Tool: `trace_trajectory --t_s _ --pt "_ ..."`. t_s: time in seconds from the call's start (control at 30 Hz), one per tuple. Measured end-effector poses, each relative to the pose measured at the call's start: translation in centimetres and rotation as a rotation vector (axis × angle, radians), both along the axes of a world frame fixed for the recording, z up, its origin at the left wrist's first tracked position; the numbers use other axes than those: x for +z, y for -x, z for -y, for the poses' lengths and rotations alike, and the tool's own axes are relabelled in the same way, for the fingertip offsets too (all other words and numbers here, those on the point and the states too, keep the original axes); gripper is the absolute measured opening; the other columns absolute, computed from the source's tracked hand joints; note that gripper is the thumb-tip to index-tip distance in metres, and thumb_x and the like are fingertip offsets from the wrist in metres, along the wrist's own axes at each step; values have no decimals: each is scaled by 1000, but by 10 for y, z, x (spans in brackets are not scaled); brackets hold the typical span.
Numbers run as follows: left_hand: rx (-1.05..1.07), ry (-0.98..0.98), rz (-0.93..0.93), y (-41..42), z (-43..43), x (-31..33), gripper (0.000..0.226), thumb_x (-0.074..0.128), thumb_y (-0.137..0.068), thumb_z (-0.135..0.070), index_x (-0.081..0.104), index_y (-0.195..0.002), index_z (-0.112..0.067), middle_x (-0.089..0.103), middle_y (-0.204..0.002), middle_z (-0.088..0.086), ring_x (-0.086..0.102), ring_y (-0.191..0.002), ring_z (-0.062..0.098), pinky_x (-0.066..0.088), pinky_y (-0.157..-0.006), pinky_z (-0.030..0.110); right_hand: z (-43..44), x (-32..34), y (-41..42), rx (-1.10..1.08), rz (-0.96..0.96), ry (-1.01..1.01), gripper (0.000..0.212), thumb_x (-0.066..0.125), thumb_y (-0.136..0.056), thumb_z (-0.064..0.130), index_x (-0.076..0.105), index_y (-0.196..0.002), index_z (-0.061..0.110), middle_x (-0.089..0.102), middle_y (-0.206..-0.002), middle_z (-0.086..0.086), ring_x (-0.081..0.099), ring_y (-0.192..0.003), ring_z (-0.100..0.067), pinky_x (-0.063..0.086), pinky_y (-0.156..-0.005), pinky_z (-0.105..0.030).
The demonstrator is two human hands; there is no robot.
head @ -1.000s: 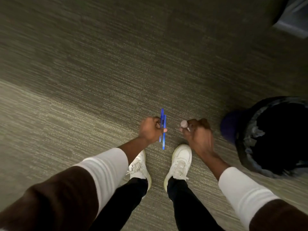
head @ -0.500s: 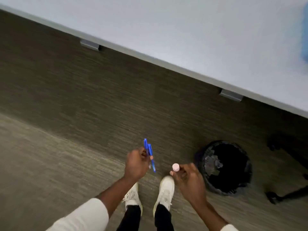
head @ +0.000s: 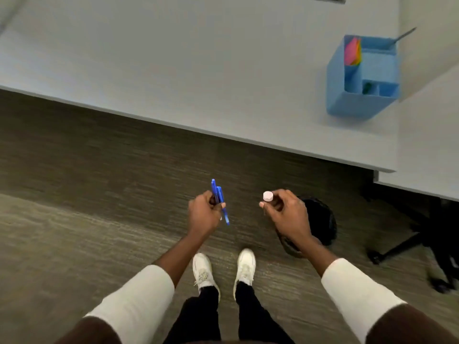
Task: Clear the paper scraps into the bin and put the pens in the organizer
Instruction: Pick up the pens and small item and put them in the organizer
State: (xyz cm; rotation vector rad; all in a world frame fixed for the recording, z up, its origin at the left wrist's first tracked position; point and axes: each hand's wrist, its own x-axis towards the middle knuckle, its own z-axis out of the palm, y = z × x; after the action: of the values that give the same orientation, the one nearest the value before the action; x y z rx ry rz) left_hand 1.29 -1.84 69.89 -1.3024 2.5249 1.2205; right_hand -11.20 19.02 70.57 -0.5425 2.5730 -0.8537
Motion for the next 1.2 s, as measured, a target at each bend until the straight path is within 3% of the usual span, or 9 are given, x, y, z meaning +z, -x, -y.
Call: trace_trajectory --t_s 0.07,0.13,0.23,0.3,0.43,0.67,0.83,1.0,1.2 --pt "5 17 -51 11 -4 30 15 86 -81 -19 74 -87 -12 77 -77 4 74 -75 26 57 -73 41 -6 25 10 -25 -12 35 28 79 -86 48 70 -103 28 65 -92 9 65 -81 -12 59 -77 -43" --pt "-18 33 -87 21 -8 54 11 85 -84 -19 75 -89 -16 73 -73 -8 72 -69 11 59 -73 35 -12 49 17 -51 -11 82 27 80 -86 46 70 -105 30 66 -94 12 65 -84 -5 60 -77 -40" --pt "-25 52 -125 34 -15 77 10 85 -86 -21 77 -92 -19 69 -73 -17 63 -68 -10 53 -66 16 -23 73 24 -66 0 118 29 81 -86 42 71 -109 29 68 -98 15 65 -87 -3 61 -80 -35" --pt "-14 46 -151 45 -19 92 11 85 -86 -22 78 -94 -20 71 -76 -17 65 -70 -11 46 -63 5 -26 85 30 -80 4 134 30 82 -87 40 71 -112 28 69 -100 13 65 -89 -3 61 -81 -33" --pt "-57 23 -161 68 -16 109 13 85 -87 -23 77 -97 -23 71 -79 -19 67 -74 -9 44 -62 3 -25 104 47 -119 2 145 31 82 -88 37 70 -115 26 69 -103 11 65 -92 -4 60 -84 -32" --pt "-163 8 -176 139 26 115 17 82 -89 -28 73 -102 -22 72 -88 -13 71 -84 3 60 -82 27 -2 119 96 -246 -48 170 35 81 -88 39 70 -119 26 72 -105 11 67 -93 -4 57 -85 -24" --pt "-256 -29 -234 206 59 120 19 83 -89 -27 74 -102 -17 77 -92 -5 73 -84 11 57 -83 27 27 129 137 -420 -57 181 35 79 -90 41 66 -121 29 72 -106 10 67 -87 -2 50 -76 -12" --pt "-396 -69 -257 264 76 133 17 84 -88 -28 73 -97 -18 71 -82 -15 69 -78 -1 44 -71 9 43 149 173 -578 -101 189 28 75 -94 38 57 -115 35 70 -100 13 68 -84 -1 58 -85 -26" --pt "-558 -85 -303 327 64 150 21 84 -88 -32 72 -99 -19 72 -84 -13 70 -79 3 42 -71 6 25 159 200 -791 -173 197 34 74 -95 34 60 -125 27 75 -110 4 71 -94 -13 61 -91 -33"
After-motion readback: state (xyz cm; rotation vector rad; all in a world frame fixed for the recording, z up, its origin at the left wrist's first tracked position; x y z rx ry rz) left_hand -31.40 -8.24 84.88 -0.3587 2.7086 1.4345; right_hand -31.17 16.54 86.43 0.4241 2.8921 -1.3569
